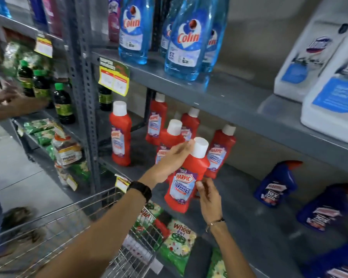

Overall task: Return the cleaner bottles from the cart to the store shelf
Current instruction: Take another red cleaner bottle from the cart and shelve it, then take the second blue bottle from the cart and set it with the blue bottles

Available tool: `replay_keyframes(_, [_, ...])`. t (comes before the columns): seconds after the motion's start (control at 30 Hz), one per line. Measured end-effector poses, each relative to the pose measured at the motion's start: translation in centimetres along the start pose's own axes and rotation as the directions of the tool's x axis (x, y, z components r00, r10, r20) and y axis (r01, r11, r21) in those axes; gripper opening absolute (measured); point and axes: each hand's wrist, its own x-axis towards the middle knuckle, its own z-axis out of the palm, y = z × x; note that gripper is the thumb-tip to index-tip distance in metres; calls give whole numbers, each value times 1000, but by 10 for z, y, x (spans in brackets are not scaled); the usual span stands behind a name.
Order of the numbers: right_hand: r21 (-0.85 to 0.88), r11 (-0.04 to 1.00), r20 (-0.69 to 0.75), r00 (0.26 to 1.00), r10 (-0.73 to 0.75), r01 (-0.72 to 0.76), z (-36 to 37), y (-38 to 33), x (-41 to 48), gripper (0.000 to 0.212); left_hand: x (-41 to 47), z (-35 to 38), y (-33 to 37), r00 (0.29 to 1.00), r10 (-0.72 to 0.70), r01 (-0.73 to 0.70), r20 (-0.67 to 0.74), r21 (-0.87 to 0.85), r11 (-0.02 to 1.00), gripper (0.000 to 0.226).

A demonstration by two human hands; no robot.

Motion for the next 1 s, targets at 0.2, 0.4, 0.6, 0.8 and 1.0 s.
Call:
replay_keyframes(0.2, [-2, 998, 1, 998, 69, -69, -27, 34, 33, 35, 31, 29, -19, 1000, -13, 12, 10, 21, 1000, 16])
replay_keyframes(0.4, [11, 997, -17, 997, 75, -75, -29, 56, 43, 32, 48, 41, -20, 995, 88, -89, 44, 22, 996, 23])
replay_keyframes(0.6, [92, 993, -50, 995, 82, -77, -26, 65, 45, 16, 50, 45, -23, 997, 82, -82, -10, 6, 997, 31])
replay_keyframes(0.8, [118, 992, -308, 948, 83, -49, -14, 60, 31, 36, 11, 13, -37, 972, 226, -230, -71, -60, 971, 30])
replay_keyframes(1.0, [41, 998, -386, 922, -35, 55, 98, 60, -43, 22, -87, -103, -155, 955, 16, -38, -297, -71, 997, 28])
